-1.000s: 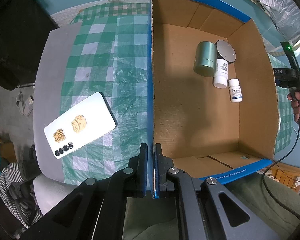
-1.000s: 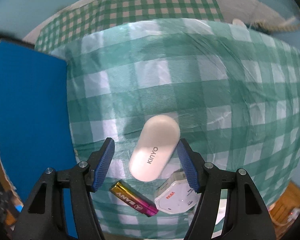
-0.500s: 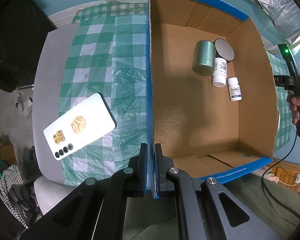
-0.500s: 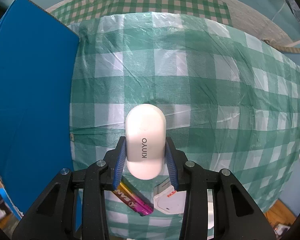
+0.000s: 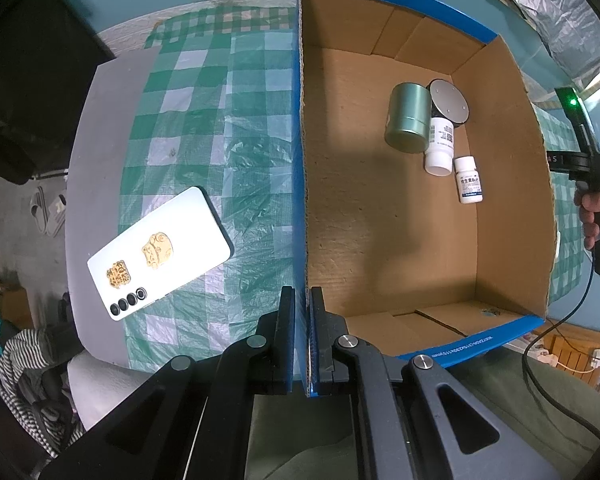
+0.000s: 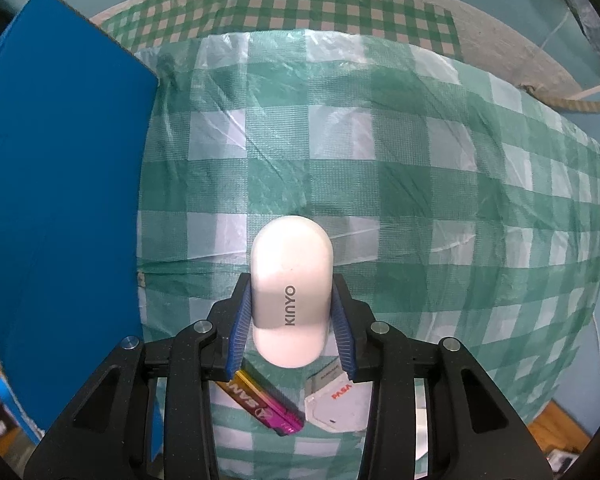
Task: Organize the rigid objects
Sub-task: 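Close the right gripper on the white earbud case and lift it, then carry the earbud case into the box with the right gripper and release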
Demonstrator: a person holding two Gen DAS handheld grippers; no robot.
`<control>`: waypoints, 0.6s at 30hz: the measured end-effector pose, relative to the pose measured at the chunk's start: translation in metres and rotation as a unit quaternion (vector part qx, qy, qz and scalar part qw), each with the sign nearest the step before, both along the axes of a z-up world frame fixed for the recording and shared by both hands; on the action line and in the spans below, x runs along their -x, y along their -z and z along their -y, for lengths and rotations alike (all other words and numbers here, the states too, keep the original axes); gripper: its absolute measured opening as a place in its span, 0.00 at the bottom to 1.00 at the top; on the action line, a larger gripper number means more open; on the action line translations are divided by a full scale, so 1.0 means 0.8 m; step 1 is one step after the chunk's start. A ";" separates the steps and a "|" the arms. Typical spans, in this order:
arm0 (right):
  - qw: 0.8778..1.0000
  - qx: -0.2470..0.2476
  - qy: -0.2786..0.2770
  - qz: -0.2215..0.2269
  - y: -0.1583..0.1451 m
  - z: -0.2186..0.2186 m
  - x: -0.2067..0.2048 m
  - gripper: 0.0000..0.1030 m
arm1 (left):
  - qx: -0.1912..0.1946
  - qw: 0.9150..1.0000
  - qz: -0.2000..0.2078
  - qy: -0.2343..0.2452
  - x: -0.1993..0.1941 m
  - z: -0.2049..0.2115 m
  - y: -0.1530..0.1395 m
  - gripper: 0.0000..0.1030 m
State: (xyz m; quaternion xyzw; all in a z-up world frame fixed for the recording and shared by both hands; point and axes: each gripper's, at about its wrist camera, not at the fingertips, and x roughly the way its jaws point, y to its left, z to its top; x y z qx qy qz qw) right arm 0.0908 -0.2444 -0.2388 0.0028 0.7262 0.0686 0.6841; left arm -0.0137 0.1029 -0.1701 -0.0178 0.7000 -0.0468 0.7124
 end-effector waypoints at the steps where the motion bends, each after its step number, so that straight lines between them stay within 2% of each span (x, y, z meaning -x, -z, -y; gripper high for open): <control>1: 1.000 -0.002 0.000 0.000 -0.004 0.002 0.001 0.36 | 0.000 1.000 0.000 0.000 0.000 0.000 0.000 0.06; 18: 0.999 -0.032 -0.025 0.028 -0.075 0.001 -0.001 0.36 | -0.003 1.000 0.002 0.003 0.000 0.002 -0.002 0.06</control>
